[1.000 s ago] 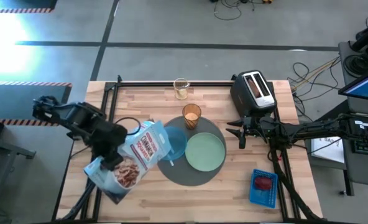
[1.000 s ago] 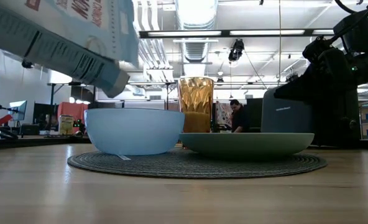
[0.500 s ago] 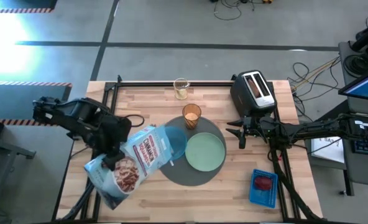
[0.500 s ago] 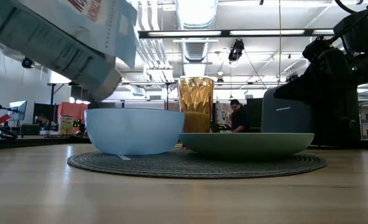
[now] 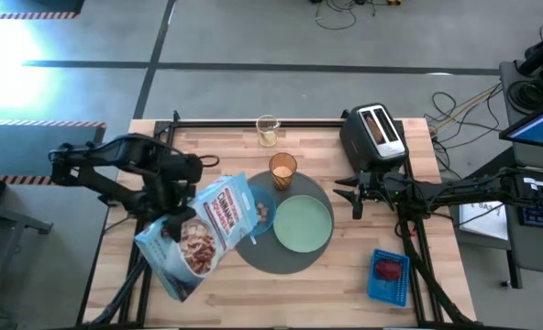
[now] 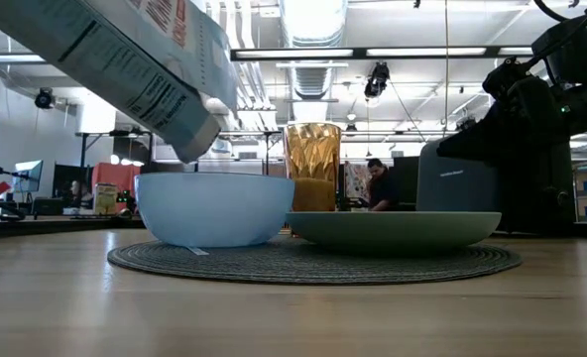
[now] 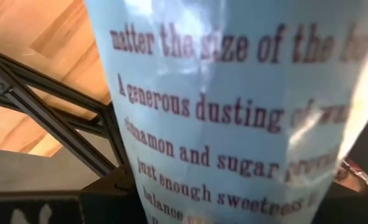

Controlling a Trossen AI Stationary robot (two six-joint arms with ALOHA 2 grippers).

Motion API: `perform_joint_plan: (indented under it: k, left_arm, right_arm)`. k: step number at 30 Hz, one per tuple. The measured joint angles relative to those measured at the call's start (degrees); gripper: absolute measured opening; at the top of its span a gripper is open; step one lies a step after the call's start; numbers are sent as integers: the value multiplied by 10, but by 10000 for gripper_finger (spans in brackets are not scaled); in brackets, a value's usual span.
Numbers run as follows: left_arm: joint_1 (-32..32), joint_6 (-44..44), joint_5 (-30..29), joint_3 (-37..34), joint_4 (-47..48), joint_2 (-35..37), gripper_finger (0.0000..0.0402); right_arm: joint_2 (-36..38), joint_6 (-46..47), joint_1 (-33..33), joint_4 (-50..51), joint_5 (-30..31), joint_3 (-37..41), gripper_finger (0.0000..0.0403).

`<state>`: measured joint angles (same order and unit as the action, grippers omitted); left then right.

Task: Arrange a breakfast setting
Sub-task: Pour the cereal from the cereal box into a blue bowl

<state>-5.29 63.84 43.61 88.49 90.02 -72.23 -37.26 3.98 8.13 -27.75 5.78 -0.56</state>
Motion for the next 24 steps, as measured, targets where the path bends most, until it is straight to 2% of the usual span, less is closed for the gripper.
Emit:
perform_joint_plan:
  k: [24]
  left_arm:
    - [46, 9, 50, 0, 0, -6, 192]
  right_arm:
    - [0, 0, 0, 0, 0, 0, 134]
